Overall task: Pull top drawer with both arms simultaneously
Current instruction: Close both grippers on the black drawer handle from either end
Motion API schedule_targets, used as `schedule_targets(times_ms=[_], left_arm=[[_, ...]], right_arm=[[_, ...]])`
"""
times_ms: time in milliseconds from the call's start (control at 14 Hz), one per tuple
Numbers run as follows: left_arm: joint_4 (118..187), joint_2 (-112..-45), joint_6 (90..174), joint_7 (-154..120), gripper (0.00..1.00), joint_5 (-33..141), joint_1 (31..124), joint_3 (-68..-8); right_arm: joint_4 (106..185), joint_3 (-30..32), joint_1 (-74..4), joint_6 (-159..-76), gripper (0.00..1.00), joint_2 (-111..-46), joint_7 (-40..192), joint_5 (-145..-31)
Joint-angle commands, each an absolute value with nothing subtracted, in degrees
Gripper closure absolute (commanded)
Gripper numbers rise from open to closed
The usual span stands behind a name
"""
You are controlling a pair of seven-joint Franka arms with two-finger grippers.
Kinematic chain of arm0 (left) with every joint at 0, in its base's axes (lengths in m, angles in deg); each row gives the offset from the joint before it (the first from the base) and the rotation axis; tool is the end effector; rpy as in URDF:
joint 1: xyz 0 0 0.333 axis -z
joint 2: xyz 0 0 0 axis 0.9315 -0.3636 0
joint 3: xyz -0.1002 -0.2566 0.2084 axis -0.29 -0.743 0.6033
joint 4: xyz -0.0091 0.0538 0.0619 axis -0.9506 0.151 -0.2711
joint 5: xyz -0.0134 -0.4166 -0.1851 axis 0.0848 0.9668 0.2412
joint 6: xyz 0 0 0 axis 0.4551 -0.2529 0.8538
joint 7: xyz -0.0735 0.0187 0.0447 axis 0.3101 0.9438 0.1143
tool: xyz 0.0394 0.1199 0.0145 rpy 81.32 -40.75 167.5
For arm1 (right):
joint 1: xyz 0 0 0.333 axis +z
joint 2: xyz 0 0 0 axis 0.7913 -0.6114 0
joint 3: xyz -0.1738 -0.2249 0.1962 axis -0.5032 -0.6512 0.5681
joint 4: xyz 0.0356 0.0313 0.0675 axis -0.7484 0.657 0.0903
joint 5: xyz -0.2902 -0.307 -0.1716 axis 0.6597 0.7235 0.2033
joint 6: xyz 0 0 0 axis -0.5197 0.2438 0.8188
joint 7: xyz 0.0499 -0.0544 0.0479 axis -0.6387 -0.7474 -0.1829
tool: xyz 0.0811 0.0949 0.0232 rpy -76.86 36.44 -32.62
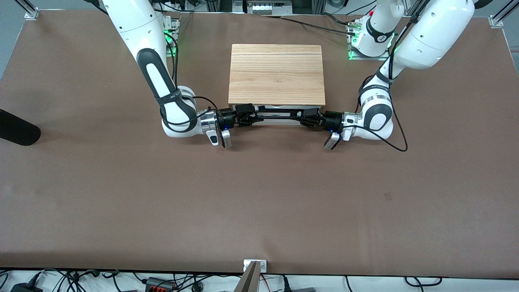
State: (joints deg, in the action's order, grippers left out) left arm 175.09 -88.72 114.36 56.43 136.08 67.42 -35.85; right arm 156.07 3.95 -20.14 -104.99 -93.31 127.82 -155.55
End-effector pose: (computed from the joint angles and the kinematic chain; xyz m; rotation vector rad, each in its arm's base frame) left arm 0.5209 -0.2602 0.1139 1.5535 -0.0980 -0.1055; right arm 0.5308 0.4218 0.1366 -1.6493 -0.1540 0.1666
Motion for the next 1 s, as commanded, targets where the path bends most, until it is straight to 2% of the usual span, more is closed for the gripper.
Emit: schedule_targets(times_ms=[0,143,286,429,500,929], left_arm=[[175.75,-88.14,113.01,56.73,0.93,137.42,66.83,-36.22],[175.67,-88.14,113.01,56.73,0.98,137.42,66.83,-36.13],[175.58,-88.23,113.01,56.73,0.99,137.42,66.92,-36.13],[175.40,-88.23,113.01,56.64,0.99,137.24,66.92,-35.96],[175.40,-88.23,113.01,56.73,0.99,137.15,66.92,-35.87],[174.88,-88.58,113.01,56.73,0.99,136.71,66.92,-35.51]], right_arm=[[156.33,3.93,-20.14,-105.08,0.14,-93.97,130.45,-156.31],[156.33,3.93,-20.05,-105.08,0.30,-94.14,130.46,-156.22],[156.33,3.93,-20.05,-105.08,0.54,-94.41,130.37,-156.14],[156.33,3.93,-19.97,-105.08,0.83,-94.41,130.46,-156.22],[156.33,3.93,-19.97,-105.17,1.00,-94.41,130.28,-156.22],[154.93,3.93,-20.32,-105.08,1.00,-94.49,129.40,-156.22]])
